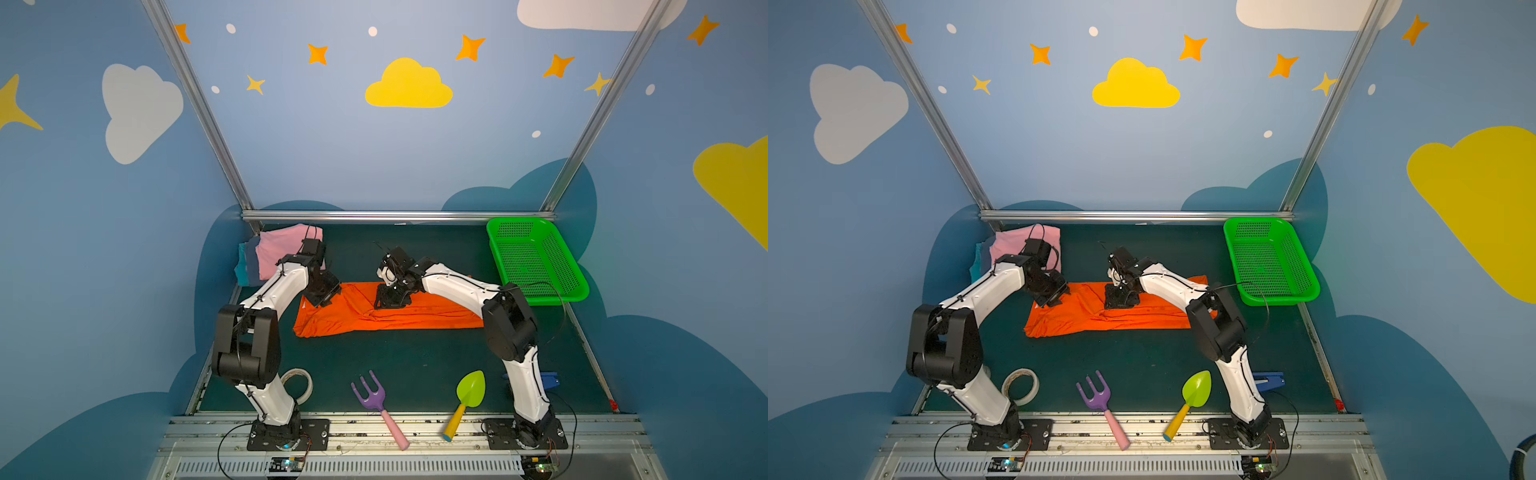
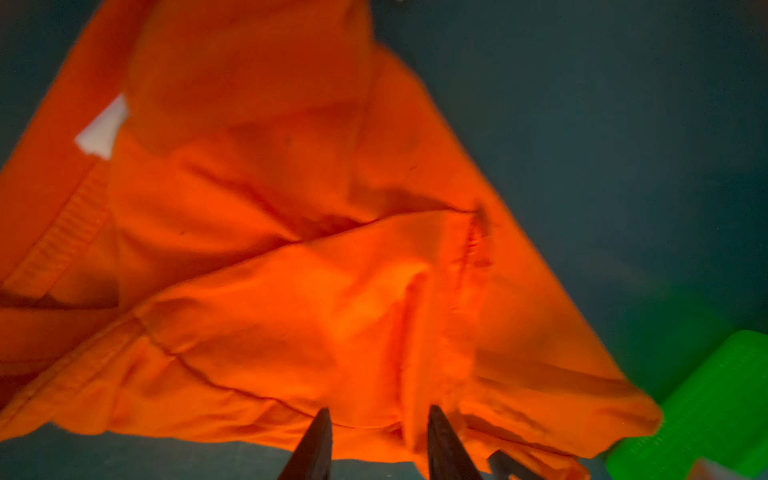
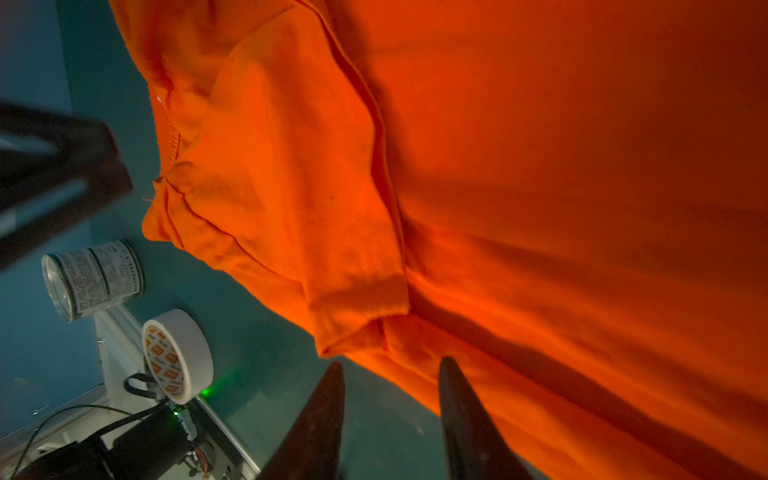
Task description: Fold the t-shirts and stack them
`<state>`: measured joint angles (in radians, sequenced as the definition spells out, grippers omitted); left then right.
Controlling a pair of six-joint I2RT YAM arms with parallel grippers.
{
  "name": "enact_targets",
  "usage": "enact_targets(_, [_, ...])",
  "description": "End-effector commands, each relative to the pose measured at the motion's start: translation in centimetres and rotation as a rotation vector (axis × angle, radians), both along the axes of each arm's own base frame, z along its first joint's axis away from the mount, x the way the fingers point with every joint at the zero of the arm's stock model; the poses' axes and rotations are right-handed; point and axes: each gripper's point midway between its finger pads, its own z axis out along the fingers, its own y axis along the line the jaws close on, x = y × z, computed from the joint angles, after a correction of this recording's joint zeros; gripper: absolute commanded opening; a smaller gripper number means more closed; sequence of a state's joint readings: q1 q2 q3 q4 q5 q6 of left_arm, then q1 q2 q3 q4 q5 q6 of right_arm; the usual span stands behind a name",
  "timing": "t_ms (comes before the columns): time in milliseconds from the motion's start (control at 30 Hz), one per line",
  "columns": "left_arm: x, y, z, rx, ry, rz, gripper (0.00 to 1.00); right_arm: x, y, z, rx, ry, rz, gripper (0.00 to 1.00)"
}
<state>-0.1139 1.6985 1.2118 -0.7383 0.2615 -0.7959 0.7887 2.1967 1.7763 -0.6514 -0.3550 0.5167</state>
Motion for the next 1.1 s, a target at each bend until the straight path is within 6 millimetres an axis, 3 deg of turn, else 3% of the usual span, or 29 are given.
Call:
enact_targets(0, [-1.5, 0.6, -0.9, 0.031, 0.013, -0.006, 0.45, -0.4, 1.3, -0.8, 0.041, 0.097, 0.015, 0.43])
enact_targets(133, [-3.3, 1.0, -2.5, 0.048, 0.057, -0.014, 0.47, 0.0, 2.5, -1.6, 0.082, 0.147, 0.005, 0.46])
enact_targets(200, [-4.1, 1.1, -3.3, 0.053, 0.080, -0.019, 0.47, 0.3, 2.8, -1.8, 0.097, 0.162, -0.003, 0.42])
enact_targets(367, [-6.0, 1.4, -4.8, 0.064, 0.127, -0.029, 0.45, 1.8, 3.3, -1.5, 0.140, 0.170, -0.023, 0.03])
enact_targets(400, [-6.3, 1.5, -5.0, 0.065, 0.135, -0.032, 0.44, 2.2, 3.3, -1.5, 0.139, 0.169, -0.026, 0.00])
enact_targets(733, [-9.3, 3.9, -7.4, 0.113, 0.215, 0.004, 0.40, 8.7, 0.8, 1.5, 0.124, 0.013, -0.043, 0.01])
enact_targets(800, [-9.7, 4.2, -7.7, 0.112, 0.227, 0.010, 0.39, 9.7, 0.4, 1.2, 0.112, -0.020, -0.039, 0.20])
enact_targets(900, [-9.8, 4.5, -7.3, 0.115, 0.227, 0.013, 0.39, 10.4, -0.7, 0.9, 0.067, -0.037, -0.060, 0.29])
enact_targets(1067, [-8.4, 4.6, -5.1, 0.117, 0.178, 0.013, 0.41, 10.2, -4.4, 2.6, -0.047, -0.079, -0.105, 0.25])
